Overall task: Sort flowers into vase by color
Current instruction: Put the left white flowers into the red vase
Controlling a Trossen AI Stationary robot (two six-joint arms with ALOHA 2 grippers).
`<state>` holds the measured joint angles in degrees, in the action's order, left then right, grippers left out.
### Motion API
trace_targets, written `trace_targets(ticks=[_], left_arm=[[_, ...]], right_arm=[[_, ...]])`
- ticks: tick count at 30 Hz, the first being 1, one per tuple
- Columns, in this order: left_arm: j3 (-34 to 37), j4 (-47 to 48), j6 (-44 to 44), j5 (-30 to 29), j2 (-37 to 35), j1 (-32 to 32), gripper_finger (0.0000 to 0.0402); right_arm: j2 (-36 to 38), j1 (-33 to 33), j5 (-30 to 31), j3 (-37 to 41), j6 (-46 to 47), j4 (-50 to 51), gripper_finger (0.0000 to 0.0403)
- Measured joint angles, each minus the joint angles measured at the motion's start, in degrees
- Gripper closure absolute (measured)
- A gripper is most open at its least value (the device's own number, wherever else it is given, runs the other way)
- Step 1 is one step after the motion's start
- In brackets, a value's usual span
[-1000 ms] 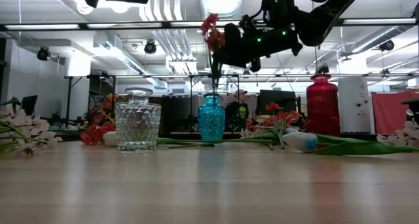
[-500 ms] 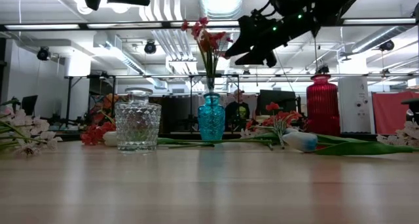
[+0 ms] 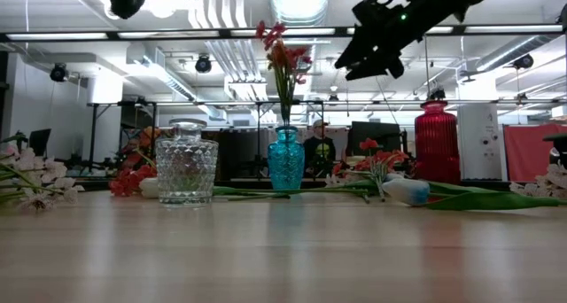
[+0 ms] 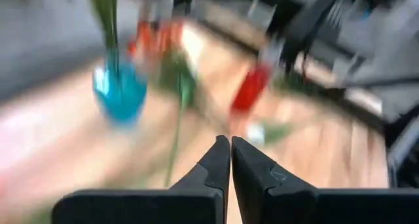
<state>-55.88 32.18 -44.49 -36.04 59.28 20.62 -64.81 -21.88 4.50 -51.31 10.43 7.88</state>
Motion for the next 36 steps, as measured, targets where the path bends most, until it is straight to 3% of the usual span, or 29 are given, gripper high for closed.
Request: trace_targets(ticks=[6, 11, 21, 27, 32, 36], left_arm=[[-5.4, 29.3, -29.8, 20.7, 5.6, 2.2, 0.0402], [-5.3, 37.5, -43.3, 30.8, 10.6, 6.6, 0.0402], [-4.7, 37.4, -55.4, 32.2, 22.2, 14.8, 0.0386], [-4.6, 37.5, -61.2, 36.5, 27.7, 19.0, 0.0309], [-4.4, 38.0, -66.8, 36.6, 30.8, 23.2, 0.0230], [-4.4, 38.1, -71.9, 36.6, 32.8, 26.5, 0.0194]], right_arm=[[3.2, 1.2, 0.0, 0.0, 0.0, 4.0, 0.0152], [4.1, 1.4, 0.0, 0.0, -0.6, 6.0, 0.0156], [3.2, 1.7, -0.1, 0.0, -0.6, 9.2, 0.0154], [3.3, 1.9, -0.2, 0.0, -0.6, 12.0, 0.0156], [3.4, 1.9, -0.4, 0.0, -0.5, 14.7, 0.0157], [4.4, 1.9, -0.4, 0.0, 0.9, 19.5, 0.0160]])
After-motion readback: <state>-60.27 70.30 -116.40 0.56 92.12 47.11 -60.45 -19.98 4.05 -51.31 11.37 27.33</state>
